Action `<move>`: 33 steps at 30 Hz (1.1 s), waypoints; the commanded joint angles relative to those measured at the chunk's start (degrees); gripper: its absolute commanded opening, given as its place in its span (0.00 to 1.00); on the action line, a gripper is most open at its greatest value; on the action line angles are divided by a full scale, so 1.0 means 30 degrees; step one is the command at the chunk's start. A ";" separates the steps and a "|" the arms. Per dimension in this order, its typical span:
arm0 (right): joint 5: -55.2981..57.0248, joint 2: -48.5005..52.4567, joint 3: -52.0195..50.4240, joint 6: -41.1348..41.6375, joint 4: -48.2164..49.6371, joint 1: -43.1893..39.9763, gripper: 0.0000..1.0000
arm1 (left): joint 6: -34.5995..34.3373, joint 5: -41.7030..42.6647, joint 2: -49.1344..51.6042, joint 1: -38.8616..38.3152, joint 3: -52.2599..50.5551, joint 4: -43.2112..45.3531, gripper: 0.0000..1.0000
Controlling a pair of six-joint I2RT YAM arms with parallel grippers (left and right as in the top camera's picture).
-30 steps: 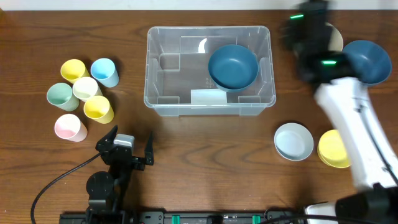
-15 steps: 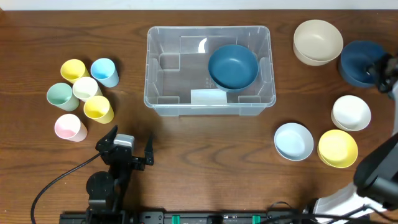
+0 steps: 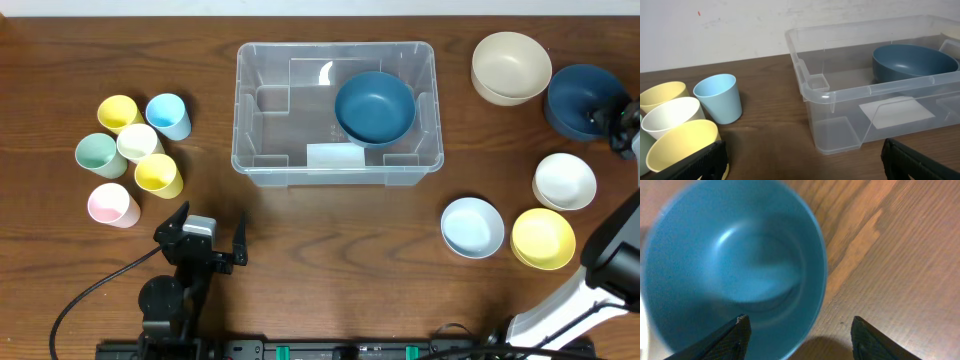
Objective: Pack container
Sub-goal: 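Move the right gripper to the second blue bowl and grasp it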
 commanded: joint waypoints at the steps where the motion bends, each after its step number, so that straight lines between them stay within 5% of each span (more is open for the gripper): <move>1: -0.0474 0.1093 -0.0015 -0.0204 0.0277 0.0029 0.63 | 0.0117 0.0204 -0.0095 0.0095 -0.0321 -0.0525 0.98; 6: -0.0474 0.2047 -0.0015 -0.0211 0.0933 0.0015 0.49 | 0.0117 0.0204 -0.0095 0.0095 -0.0321 -0.0525 0.98; 12: -0.0313 0.2157 -0.0007 -0.0219 0.1399 -0.0022 0.01 | 0.0117 0.0204 -0.0095 0.0095 -0.0321 -0.0525 0.98; 24: -0.0729 -0.0852 -0.0007 -0.0299 0.0743 -0.0772 0.01 | 0.0117 0.0204 -0.0095 0.0095 -0.0321 -0.0525 0.98; 33: -0.8473 -0.7446 -0.0007 0.0182 0.1341 0.0444 0.01 | 0.0117 0.0204 -0.0095 0.0095 -0.0321 -0.0525 0.98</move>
